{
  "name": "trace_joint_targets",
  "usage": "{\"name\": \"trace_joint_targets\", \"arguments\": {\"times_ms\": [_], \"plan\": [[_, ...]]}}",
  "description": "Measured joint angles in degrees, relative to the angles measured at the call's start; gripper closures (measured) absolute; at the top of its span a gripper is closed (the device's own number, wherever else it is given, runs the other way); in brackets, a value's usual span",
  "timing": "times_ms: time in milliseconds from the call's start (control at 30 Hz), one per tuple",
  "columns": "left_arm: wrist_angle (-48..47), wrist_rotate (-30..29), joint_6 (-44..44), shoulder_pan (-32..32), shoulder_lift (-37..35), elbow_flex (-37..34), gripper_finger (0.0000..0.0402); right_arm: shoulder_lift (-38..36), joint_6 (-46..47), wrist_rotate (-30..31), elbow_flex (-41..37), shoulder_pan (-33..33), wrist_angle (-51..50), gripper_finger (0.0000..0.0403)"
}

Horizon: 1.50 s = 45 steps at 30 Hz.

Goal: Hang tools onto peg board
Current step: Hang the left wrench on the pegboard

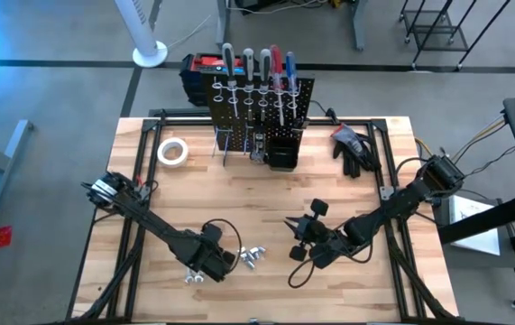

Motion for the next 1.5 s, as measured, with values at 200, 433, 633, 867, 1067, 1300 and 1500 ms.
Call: {"name": "trace_joint_targets", "arguments": {"times_ms": [200,433,633,867,1067,1300,1500], "plan": [[2.19,-2.07,4.44,0.42,-0.04,-0.49,0.0385,-1.17,-0.32,-0.02,-0.01,0.0,0.39,0.037],[1.64,-9.21,8.63,0.48,-0.73,1.26,0.0385,-2.63,-0.38,-0.02,-0.01,0.15,0.34,0.0374],[-5.28,-23.04,16.92,0.71,-3.76,6.34,0.0399,-2.77,-0.38,-0.02,-0.01,0.49,0.26,0.0379],[-6.21,-28.11,25.94,2.92,-8.48,6.66,0.0399,-2.78,0.36,-0.01,-0.05,0.94,-0.21,0.0384],[-4.44,-38.3,27.51,4.32,-18.73,-0.91,0.04,-2.78,0.97,0.75,-0.73,2.18,-0.2,0.0385],[23.43,-42.57,44.15,6.38,-36.8,-20.53,0.04,-2.78,1.44,2.98,-1.65,3.02,-0.2,0.0384],[63.6,-35.28,68.78,11.99,-47.26,-39.25,0.0401,-2.78,1.44,3.01,-1.67,2.99,-0.18,0.0384]]}}
